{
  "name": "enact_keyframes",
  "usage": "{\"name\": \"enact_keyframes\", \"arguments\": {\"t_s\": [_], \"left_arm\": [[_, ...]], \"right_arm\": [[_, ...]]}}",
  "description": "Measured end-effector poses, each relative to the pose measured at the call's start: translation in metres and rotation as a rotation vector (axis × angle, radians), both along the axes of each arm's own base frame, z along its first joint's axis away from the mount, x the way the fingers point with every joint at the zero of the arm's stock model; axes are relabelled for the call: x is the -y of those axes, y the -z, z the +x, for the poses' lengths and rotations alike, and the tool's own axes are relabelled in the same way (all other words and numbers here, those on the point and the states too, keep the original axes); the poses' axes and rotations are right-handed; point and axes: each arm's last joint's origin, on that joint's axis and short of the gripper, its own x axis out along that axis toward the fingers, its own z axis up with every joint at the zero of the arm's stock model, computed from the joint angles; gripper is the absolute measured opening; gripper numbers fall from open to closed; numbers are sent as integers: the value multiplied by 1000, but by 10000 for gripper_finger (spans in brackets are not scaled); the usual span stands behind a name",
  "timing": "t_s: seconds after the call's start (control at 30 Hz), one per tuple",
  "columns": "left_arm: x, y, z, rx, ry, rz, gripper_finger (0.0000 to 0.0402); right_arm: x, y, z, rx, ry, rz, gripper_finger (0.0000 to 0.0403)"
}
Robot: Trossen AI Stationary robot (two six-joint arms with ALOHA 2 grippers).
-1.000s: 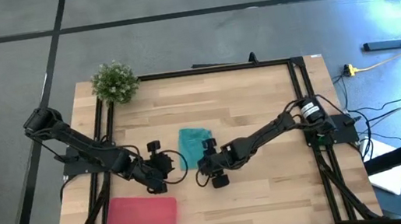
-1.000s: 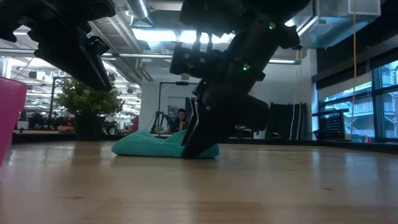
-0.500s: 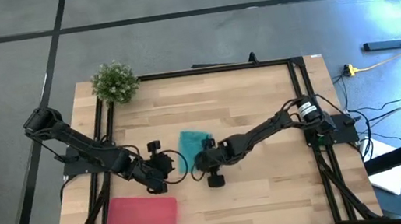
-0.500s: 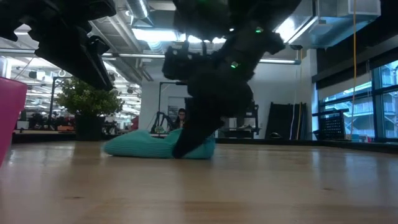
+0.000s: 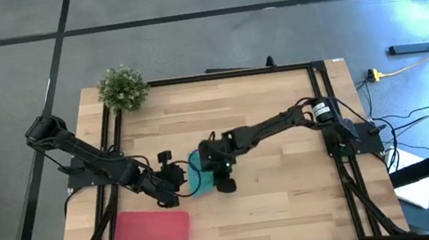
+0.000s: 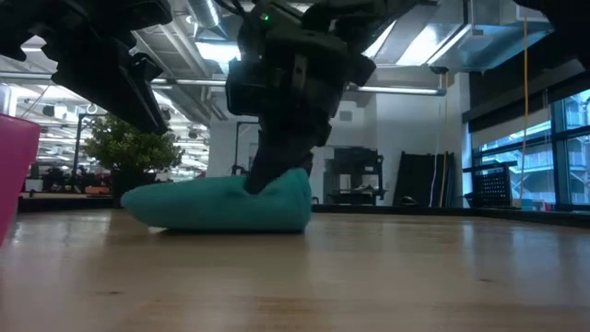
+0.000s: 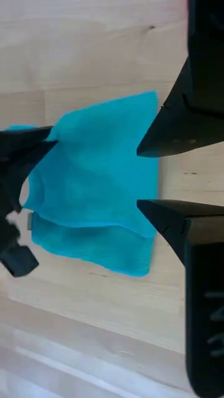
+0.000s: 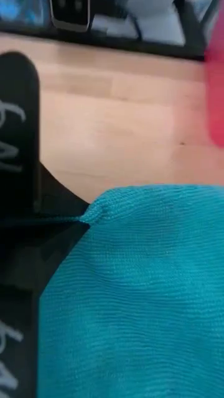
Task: Roll microfiber towels into tight, uniform cylinder then place into a basket
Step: Roll the blue microfiber cloth
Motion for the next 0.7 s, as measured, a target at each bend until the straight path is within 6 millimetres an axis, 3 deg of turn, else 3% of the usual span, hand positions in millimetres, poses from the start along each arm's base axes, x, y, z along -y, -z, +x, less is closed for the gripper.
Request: {"name": "enact_keyframes", "arguments": {"t_s": [0.37, 0.7], "left_arm": [[1, 3, 1, -15, 9, 14, 109], [2, 34, 24, -73, 117, 215, 109]], "right_arm": [[42, -6, 4, -22, 56, 191, 7], [50, -8, 4, -26, 61, 248, 7]]}}
